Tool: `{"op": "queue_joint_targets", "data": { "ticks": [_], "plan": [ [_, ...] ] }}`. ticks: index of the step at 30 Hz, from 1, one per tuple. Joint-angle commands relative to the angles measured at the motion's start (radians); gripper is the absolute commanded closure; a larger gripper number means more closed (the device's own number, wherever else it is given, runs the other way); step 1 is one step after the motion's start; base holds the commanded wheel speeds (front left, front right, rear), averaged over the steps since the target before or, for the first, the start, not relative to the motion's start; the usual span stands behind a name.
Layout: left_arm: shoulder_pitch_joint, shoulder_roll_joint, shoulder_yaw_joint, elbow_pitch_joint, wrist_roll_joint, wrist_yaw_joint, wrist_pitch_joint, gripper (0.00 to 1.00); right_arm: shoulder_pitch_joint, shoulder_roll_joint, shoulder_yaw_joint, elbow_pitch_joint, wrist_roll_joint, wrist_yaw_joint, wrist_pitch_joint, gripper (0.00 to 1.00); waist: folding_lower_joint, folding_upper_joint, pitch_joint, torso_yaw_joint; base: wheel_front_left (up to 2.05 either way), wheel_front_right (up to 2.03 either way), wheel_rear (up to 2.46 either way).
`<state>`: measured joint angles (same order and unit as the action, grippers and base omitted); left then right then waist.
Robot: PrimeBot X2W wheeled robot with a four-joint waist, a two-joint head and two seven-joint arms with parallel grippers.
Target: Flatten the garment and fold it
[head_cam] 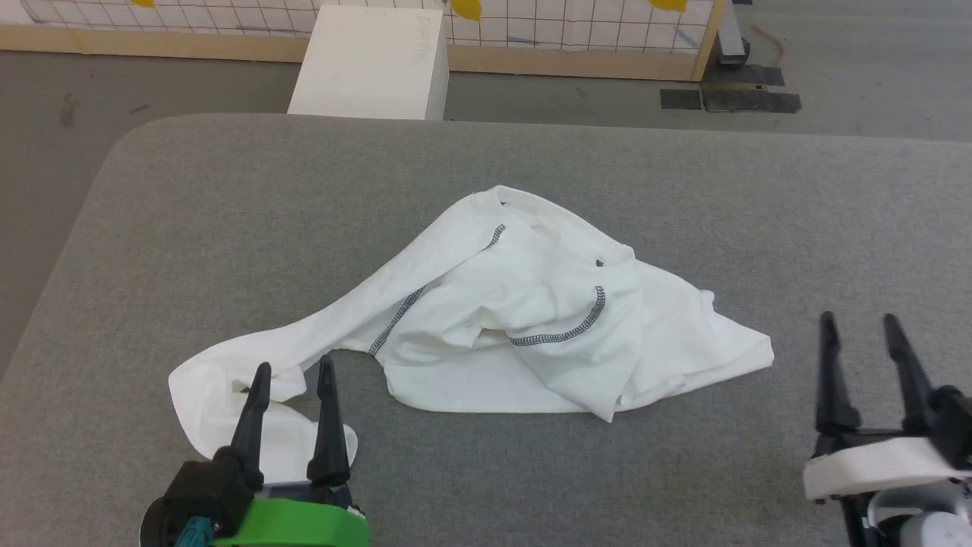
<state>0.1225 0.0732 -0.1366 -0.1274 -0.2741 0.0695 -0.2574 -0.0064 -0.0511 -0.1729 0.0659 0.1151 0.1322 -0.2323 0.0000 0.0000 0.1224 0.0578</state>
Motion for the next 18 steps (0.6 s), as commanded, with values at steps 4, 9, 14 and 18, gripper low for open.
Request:
{"op": "queue_joint_targets", "data": {
  "ticks": [4,9,14,18],
  "plan": [
    [-0.005,-0.013,0.010,0.015,0.016,-0.020,-0.004,0.00,-0.026,0.001,0.070,-0.025,-0.040,-0.002,0.081,0.00,0.0000,0.0000,0.004,0.013,0.00,0.00,0.00],
    [-0.001,-0.020,0.001,0.037,0.008,-0.033,-0.004,0.00,-0.039,-0.001,0.177,-0.031,-0.042,-0.002,0.264,0.00,0.0000,0.0000,0.012,0.030,0.00,0.00,0.00],
    [-0.012,-0.022,-0.007,0.054,-0.001,-0.041,-0.004,0.00,-0.063,-0.039,0.261,-0.014,-0.019,-0.002,0.407,0.00,0.0000,0.0000,0.020,0.051,0.00,0.00,0.00],
    [-0.023,-0.023,-0.014,0.063,-0.015,-0.036,-0.004,0.00,-0.096,-0.054,0.295,0.027,-0.009,-0.002,0.474,0.00,0.0000,0.0000,0.025,0.070,0.00,0.00,0.00]
  ]
}}
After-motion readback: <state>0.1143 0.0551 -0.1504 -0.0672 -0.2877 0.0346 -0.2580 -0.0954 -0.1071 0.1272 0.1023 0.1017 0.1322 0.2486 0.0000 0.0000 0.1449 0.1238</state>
